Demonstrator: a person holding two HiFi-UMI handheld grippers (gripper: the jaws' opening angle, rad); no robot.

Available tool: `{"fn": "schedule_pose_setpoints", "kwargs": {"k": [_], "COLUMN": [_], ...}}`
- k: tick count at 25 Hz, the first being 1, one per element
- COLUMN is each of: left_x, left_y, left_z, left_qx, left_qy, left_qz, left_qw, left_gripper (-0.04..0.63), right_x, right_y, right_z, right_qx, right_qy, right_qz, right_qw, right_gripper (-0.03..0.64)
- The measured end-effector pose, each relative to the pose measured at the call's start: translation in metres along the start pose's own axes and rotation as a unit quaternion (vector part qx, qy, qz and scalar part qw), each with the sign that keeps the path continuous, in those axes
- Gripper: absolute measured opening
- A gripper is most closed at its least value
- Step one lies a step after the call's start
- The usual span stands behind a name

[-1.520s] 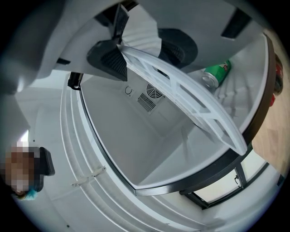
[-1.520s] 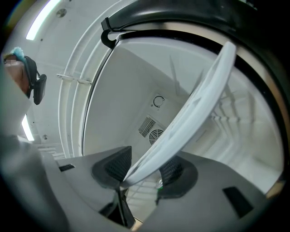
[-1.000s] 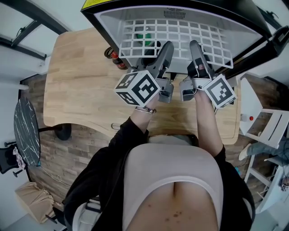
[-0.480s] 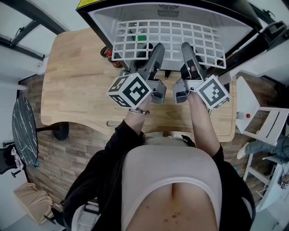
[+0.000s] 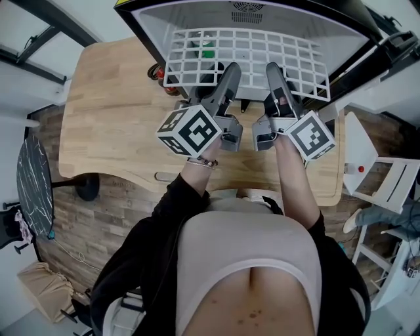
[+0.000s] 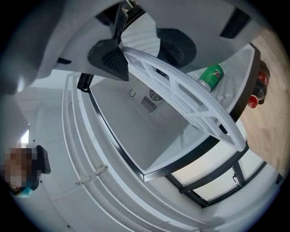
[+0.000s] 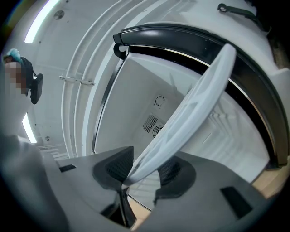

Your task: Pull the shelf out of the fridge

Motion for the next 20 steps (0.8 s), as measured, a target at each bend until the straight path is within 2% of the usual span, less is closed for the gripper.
{"fn": "schedule_pose_setpoints", "kwargs": {"k": [20], "left_x": [-0.0044], "left_y": [0.0036], "left_z": [0.0099], "left_qx": [-0.001], "left_qy": [-0.006], "left_qz": [0.003], "left_qw": [1.0000], "left_gripper": [0.187], "right_x": [0.0057], "right_y": [0.0022], "right_z": [0.0085], "right_qx": [0.008], "right_qy": [-0.014], "right_qz": [0.011], "right_qw": [1.000], "right_gripper": [0.161]}}
Point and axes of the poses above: the fingertips, and each gripper's own axes: z backward along the fingers, x to its left, y out of its underside, the point moved 9 cm from there along z, backward along the fingers, and after that the axes turned 8 degrees about y, right-handed, at the moved point
